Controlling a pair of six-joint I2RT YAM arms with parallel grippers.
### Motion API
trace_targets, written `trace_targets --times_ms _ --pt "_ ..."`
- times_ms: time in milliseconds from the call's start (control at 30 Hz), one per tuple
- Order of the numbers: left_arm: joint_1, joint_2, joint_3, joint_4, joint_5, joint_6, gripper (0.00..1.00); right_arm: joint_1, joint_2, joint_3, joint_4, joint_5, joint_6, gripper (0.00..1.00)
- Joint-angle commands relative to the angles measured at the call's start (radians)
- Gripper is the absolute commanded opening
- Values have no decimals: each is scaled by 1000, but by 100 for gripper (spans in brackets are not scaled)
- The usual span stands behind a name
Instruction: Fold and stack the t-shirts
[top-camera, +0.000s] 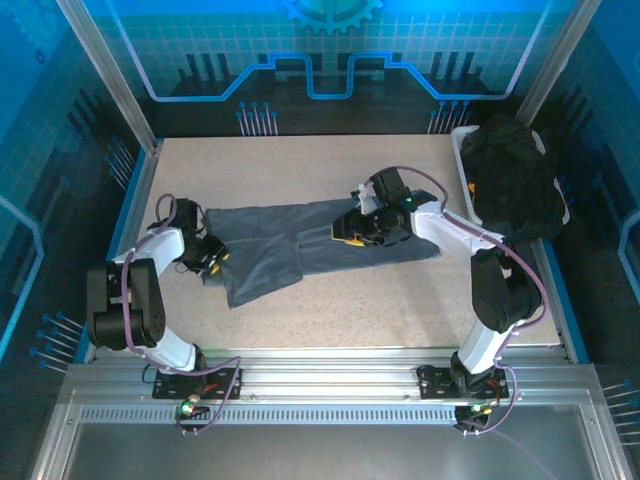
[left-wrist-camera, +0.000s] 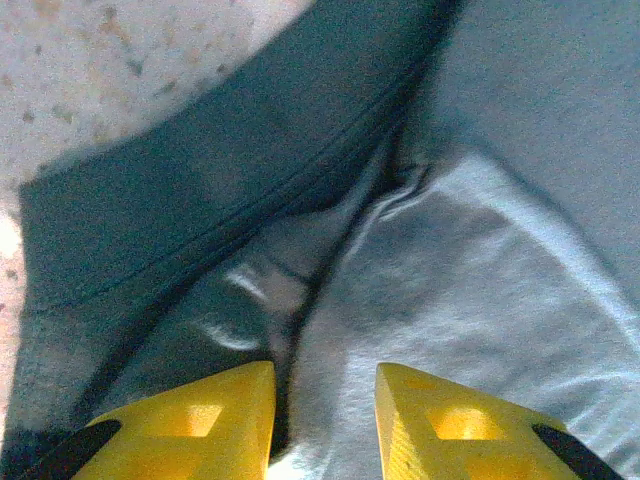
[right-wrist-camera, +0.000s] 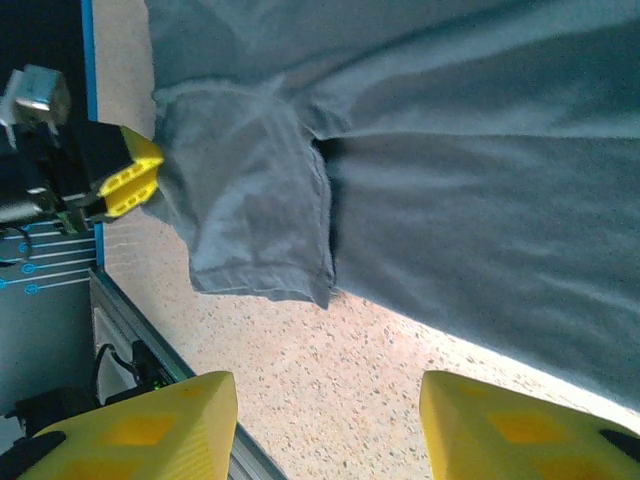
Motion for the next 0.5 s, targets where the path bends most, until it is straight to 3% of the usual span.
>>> trace_targets --times_ms 0,167,333,467 --pt "4 -8 -15 -18 -9 25 31 8 31 39 -2 -25 -2 52" --pt "4 -39 -34 -20 -5 19 26 8 49 57 0 -23 4 51" --pt "3 -51 -30 -21 22 9 0 6 50 60 11 -32 13 50" --pt "3 -99 -11 -80 7 -20 0 -1 40 58 24 -38 31 50"
